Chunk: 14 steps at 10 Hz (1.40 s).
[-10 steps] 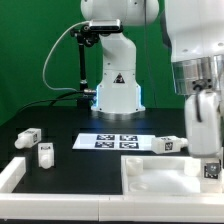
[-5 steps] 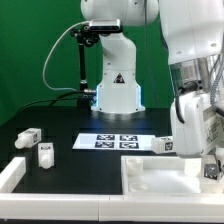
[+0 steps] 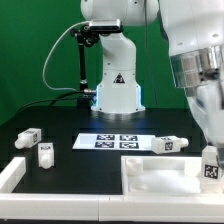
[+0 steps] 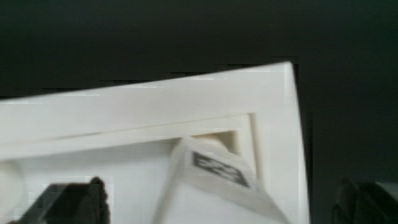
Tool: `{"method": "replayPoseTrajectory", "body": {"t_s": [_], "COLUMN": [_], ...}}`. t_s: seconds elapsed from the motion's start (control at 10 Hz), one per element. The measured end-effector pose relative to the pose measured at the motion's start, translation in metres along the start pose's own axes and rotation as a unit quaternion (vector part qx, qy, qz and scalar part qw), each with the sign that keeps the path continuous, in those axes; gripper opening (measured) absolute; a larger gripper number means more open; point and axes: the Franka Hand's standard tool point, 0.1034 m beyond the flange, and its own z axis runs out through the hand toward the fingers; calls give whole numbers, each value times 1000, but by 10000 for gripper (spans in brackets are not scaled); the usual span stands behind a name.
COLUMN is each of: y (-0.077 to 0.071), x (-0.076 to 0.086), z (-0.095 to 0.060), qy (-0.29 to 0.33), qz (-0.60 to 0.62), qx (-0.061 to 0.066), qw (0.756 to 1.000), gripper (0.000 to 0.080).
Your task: Assemble one leg
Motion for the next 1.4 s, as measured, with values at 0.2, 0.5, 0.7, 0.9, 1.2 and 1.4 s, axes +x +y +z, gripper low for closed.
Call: {"method": "replayPoseTrajectory", "body": {"t_s": [0.2,0.5,0.7,0.9,1.2,1.4], "y": [0,3,-9,-10,-10,-10], "x": [1,9,16,16,17,19], "z": [2,2,3,4,4,4], "qy": [3,21,35,37,41,46], "qz": [-45,-225,-426,-418,-363,-302], "qx": [3,-32,-74,-69,-67,-65], "qw": [999,974,901,905,928,950], "gripper": [649,649,649,649,391,292]}}
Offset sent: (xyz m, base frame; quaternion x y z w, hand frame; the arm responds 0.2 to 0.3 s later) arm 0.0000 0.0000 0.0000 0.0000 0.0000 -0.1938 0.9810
